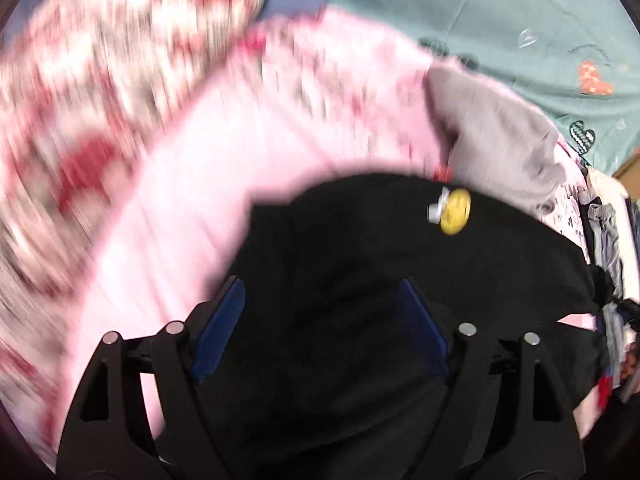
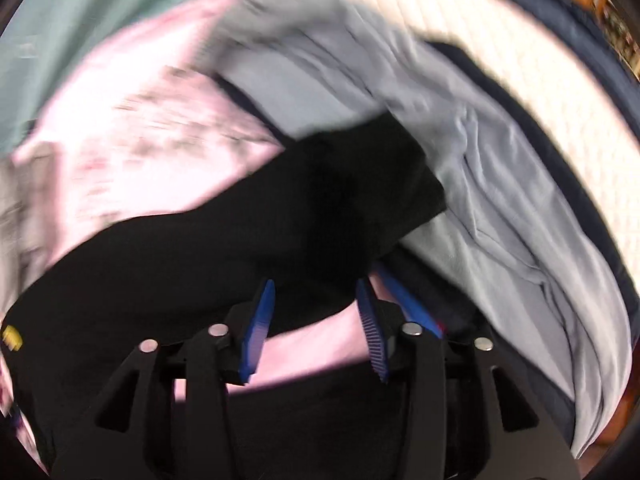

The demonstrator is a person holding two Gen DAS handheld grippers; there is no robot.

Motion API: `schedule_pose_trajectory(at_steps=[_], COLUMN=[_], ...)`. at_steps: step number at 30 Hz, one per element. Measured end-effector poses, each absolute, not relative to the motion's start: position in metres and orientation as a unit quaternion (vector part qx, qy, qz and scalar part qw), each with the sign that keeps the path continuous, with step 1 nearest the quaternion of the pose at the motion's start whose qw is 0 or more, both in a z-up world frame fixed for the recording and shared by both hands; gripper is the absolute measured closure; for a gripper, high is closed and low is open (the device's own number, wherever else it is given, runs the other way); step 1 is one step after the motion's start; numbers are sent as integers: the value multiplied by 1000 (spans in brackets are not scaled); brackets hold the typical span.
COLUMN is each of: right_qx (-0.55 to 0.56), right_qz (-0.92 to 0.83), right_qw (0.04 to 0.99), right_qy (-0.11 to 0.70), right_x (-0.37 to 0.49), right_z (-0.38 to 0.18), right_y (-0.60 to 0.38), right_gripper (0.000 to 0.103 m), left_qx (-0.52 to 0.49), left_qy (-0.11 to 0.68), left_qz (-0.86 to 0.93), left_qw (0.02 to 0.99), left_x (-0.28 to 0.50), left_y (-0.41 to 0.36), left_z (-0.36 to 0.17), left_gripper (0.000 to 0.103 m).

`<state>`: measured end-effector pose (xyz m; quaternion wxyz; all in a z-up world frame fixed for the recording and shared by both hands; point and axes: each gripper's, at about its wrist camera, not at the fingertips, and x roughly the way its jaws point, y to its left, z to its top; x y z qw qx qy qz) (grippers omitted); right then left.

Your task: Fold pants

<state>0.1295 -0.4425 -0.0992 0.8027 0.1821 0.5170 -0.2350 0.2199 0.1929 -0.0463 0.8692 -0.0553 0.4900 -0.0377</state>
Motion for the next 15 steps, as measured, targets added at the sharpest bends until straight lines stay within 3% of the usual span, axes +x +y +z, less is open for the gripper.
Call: schedule_pose_trajectory(at_steps=[2, 6, 15], right_qx=[166, 149, 97], right_qz=[-208, -113, -122], right_qw=[832, 873, 882], right_qy=[486, 451, 445], right_x=[113, 82, 52], right_z=[-76, -52, -36], right_y=[-414, -350, -304], right_gripper=[48, 48, 48], left_qx=[-16, 65, 55], left_qy=[475, 444, 532], left_qz=[-80, -181, -331], left_qw=[876, 875, 777], left_x=[237, 276, 343], left_y=[192, 181, 161], left_z=[-29, -30, -119], left_gripper=[10, 10, 12])
